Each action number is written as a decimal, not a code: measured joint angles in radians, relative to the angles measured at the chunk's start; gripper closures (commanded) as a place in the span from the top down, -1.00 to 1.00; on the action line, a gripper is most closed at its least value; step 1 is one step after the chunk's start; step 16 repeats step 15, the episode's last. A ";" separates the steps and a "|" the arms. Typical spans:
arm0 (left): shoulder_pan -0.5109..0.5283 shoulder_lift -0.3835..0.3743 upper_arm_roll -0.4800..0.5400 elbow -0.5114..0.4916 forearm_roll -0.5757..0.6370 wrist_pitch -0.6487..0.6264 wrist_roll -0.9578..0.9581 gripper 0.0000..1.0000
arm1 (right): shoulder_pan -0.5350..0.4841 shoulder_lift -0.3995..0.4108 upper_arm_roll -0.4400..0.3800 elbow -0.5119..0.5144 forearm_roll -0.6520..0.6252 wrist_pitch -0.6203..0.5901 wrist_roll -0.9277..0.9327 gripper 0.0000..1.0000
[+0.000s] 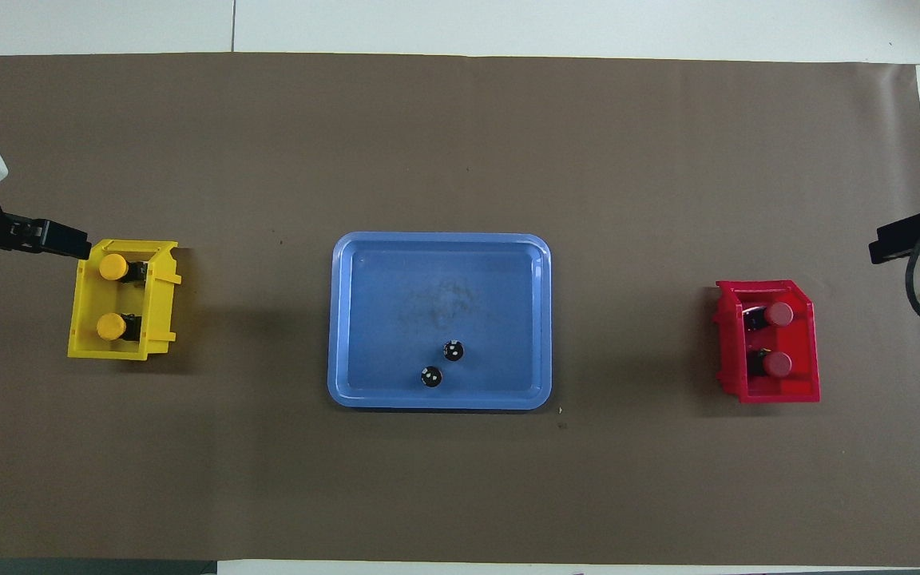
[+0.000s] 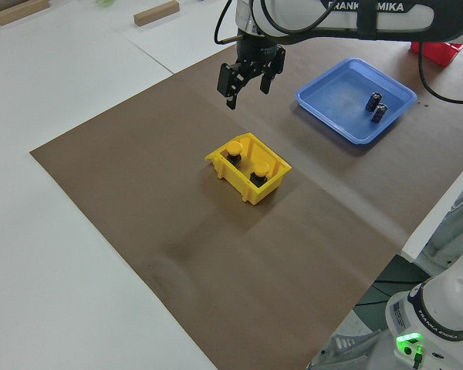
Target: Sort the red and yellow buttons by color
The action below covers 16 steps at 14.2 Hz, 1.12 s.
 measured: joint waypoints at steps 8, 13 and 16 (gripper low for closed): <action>-0.013 -0.009 -0.030 0.162 -0.008 -0.170 -0.002 1.00 | 0.001 0.000 0.009 -0.001 0.000 -0.006 0.000 1.00; -0.080 -0.009 -0.010 0.224 -0.010 -0.220 -0.052 1.00 | 0.001 0.000 0.009 -0.001 0.000 -0.006 0.000 1.00; -0.089 -0.009 0.015 0.224 -0.010 -0.220 -0.050 1.00 | 0.001 0.000 0.009 -0.001 0.000 -0.006 0.000 1.00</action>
